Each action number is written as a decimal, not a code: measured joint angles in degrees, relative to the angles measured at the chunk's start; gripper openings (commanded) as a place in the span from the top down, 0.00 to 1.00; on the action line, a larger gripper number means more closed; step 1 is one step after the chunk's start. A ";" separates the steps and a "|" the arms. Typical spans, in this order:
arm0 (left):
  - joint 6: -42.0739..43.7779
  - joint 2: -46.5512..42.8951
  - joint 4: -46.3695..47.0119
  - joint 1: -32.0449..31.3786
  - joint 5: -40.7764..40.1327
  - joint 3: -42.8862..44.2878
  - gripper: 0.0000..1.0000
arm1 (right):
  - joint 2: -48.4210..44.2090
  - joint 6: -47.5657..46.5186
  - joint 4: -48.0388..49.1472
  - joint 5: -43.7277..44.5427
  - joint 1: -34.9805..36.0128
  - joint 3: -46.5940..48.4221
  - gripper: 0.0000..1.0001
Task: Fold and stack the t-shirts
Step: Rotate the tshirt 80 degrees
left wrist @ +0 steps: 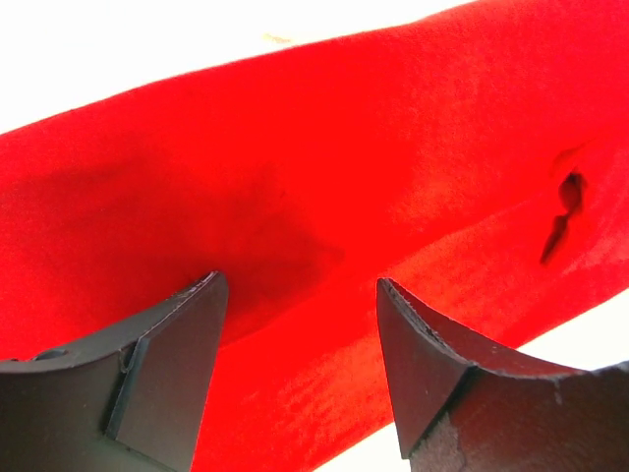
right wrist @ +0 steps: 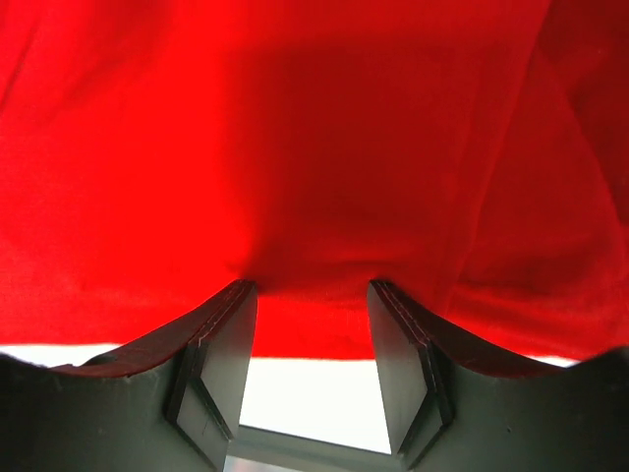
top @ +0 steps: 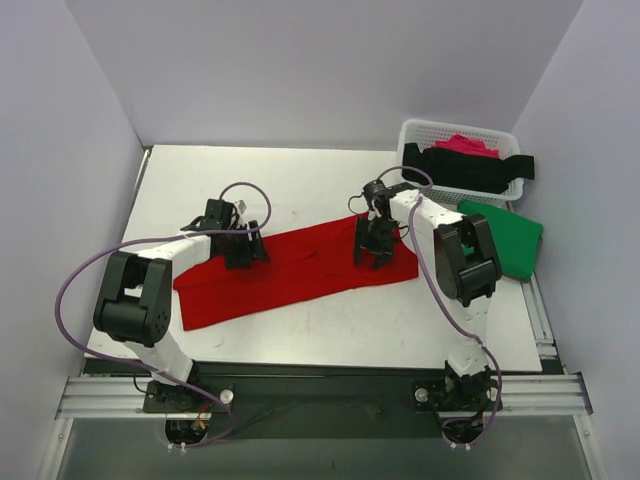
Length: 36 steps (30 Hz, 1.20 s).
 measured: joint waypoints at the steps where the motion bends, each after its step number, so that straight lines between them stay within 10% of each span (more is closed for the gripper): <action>1: -0.04 -0.04 -0.15 0.00 0.28 -0.04 0.27 | 0.59 0.31 0.35 0.35 0.00 0.00 0.51; 36: 7.30 1.14 -12.57 0.04 5.79 5.35 0.27 | 22.18 6.34 -6.58 8.94 -3.02 36.94 0.50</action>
